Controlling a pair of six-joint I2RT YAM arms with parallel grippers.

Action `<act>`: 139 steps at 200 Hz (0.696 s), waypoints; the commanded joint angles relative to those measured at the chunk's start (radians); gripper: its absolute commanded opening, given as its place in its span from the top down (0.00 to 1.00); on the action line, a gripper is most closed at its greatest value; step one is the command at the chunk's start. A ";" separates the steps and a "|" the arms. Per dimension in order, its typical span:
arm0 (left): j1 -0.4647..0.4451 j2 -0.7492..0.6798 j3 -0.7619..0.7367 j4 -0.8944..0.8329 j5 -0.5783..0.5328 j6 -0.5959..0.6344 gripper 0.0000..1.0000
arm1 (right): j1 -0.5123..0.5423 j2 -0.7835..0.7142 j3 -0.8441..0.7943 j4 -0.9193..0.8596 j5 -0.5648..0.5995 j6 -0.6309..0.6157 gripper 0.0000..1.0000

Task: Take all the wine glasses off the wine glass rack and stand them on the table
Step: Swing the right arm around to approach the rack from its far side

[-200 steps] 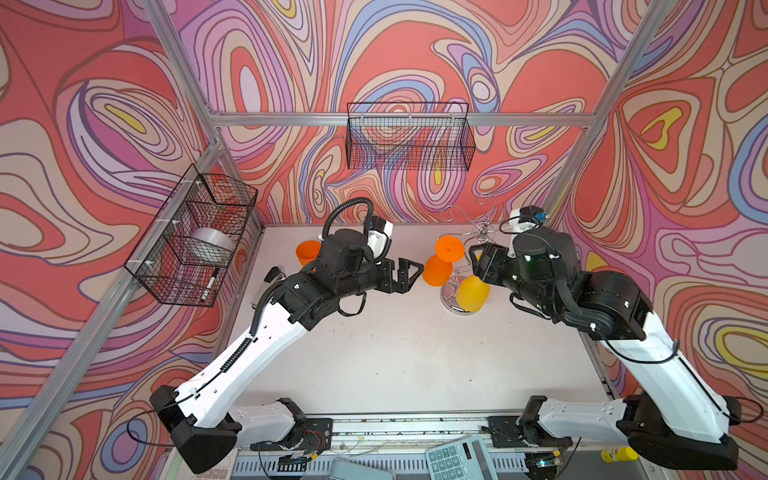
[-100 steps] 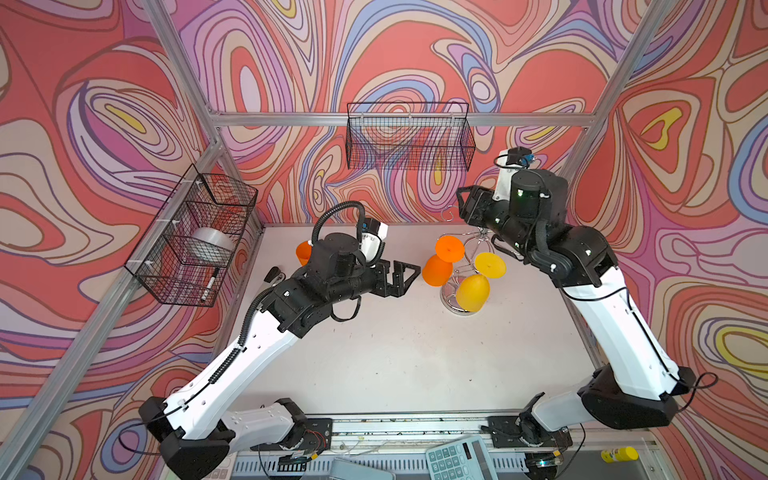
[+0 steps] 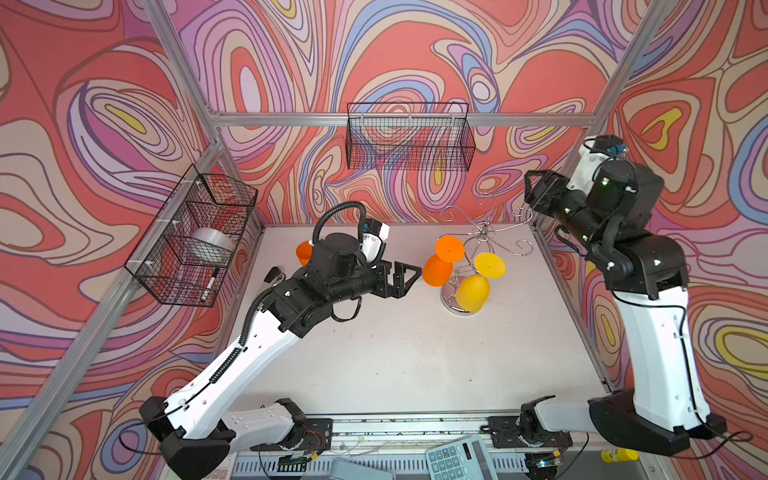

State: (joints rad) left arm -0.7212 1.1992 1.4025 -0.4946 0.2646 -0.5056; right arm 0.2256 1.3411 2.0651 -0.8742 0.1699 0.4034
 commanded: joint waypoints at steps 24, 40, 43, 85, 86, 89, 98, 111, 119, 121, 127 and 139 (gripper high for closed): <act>-0.004 0.000 0.000 0.028 0.025 -0.008 0.07 | -0.116 -0.067 -0.147 -0.024 -0.049 0.008 0.36; -0.005 -0.006 -0.005 0.028 0.027 -0.008 0.07 | -0.150 -0.090 -0.202 -0.006 -0.051 0.005 0.34; -0.004 -0.007 -0.005 0.028 0.027 -0.007 0.07 | -0.157 -0.092 -0.208 -0.006 -0.052 0.004 0.33; -0.005 -0.016 -0.013 0.023 0.030 0.004 0.07 | -0.214 -0.143 -0.306 0.045 -0.061 -0.055 0.16; -0.005 -0.017 -0.014 0.022 0.031 0.004 0.07 | -0.215 -0.143 -0.308 0.045 -0.061 -0.057 0.16; -0.006 -0.018 -0.015 0.023 0.031 0.006 0.07 | -0.217 -0.144 -0.312 0.048 -0.061 -0.063 0.14; -0.004 -0.022 -0.020 0.029 0.034 0.012 0.07 | -0.221 -0.148 -0.332 0.059 -0.068 -0.082 0.10; -0.005 -0.025 -0.026 0.036 0.033 0.022 0.07 | -0.221 -0.146 -0.352 0.063 -0.089 -0.100 0.07; -0.005 -0.024 -0.025 0.035 0.034 0.029 0.07 | -0.223 -0.143 -0.369 0.065 -0.094 -0.101 0.06; -0.005 -0.023 -0.024 0.034 0.035 0.031 0.07 | -0.223 -0.143 -0.373 0.067 -0.097 -0.101 0.06; -0.006 -0.020 -0.020 0.032 0.035 0.037 0.07 | -0.223 -0.143 -0.388 0.071 -0.101 -0.102 0.06; -0.004 -0.012 -0.010 0.024 0.032 0.049 0.06 | -0.223 -0.145 -0.422 0.084 -0.091 -0.100 0.06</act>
State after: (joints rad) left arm -0.7212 1.1942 1.3849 -0.4812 0.2886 -0.4957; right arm 0.0082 1.1980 1.6966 -0.8230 0.0929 0.3305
